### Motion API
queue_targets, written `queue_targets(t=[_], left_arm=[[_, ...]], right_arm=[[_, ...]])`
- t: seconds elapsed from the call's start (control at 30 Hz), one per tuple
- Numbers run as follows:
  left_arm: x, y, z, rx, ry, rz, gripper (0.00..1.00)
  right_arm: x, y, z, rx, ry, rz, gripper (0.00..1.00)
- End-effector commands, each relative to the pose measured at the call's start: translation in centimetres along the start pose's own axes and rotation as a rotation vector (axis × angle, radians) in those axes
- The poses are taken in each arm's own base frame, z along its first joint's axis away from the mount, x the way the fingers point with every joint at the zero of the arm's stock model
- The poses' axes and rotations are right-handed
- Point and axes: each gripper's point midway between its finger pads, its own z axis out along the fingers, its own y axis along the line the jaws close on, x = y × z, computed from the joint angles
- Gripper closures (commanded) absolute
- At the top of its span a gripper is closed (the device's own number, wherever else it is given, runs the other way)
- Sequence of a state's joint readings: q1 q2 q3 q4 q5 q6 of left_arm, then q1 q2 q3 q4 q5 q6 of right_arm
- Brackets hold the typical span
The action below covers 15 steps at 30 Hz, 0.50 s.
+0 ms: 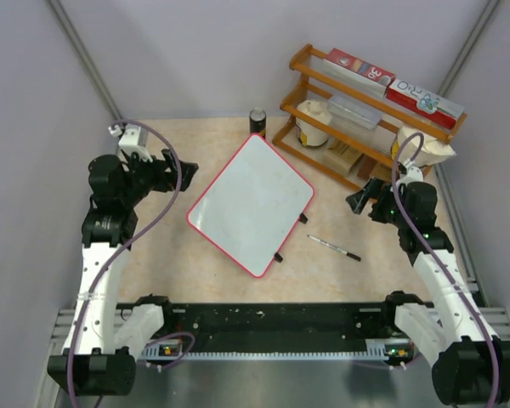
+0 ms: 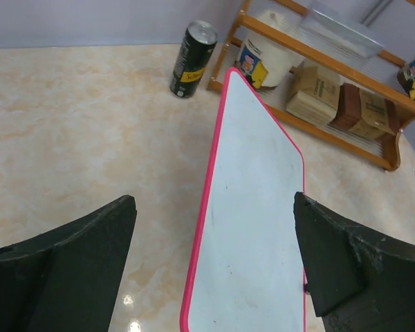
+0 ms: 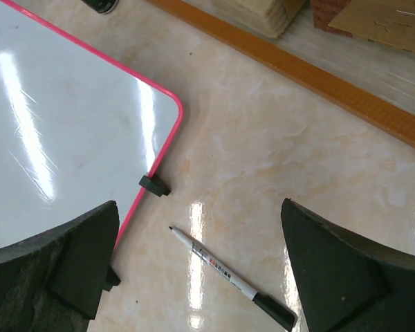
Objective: Write a sentence on the whiteboard
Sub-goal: Pick up the whiteboard marker at the center of the board.
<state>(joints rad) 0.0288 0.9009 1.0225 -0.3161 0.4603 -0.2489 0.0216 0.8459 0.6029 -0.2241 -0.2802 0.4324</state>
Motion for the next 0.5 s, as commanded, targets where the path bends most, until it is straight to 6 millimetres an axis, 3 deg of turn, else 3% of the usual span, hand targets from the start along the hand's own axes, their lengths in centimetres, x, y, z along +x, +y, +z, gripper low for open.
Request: queue_targets(t=[0.0,0.07,0.1,0.27,0.47], left_arm=[[0.1,-3.8,0.4,0.155,0.047,0.082,0.01],[0.1,-4.9,0.6,0.171,0.052,0.133,0.01],[0.3,-7.1,0.7,0.224,0.058,0.171,0.01],[2.4,-12.6,2.4,0.327,0.143,0.318,0.01],[9.2,-19.4,5.8,0.505,0.358,0.477,0.01]], right_arm=[[-0.8,1.3,-0.1,-0.026,0.016,-0.049,0.01],[-0.2,1.2,0.1,-0.026,0.044,-0.045,0.01],[0.0,1.1,0.1,-0.020,0.053,-0.042,0.01],[0.9,-0.2,0.2,0.052,0.079,0.006,0.01],[2.4,-1.7,0.4,0.137,0.135,0.088,0.01]])
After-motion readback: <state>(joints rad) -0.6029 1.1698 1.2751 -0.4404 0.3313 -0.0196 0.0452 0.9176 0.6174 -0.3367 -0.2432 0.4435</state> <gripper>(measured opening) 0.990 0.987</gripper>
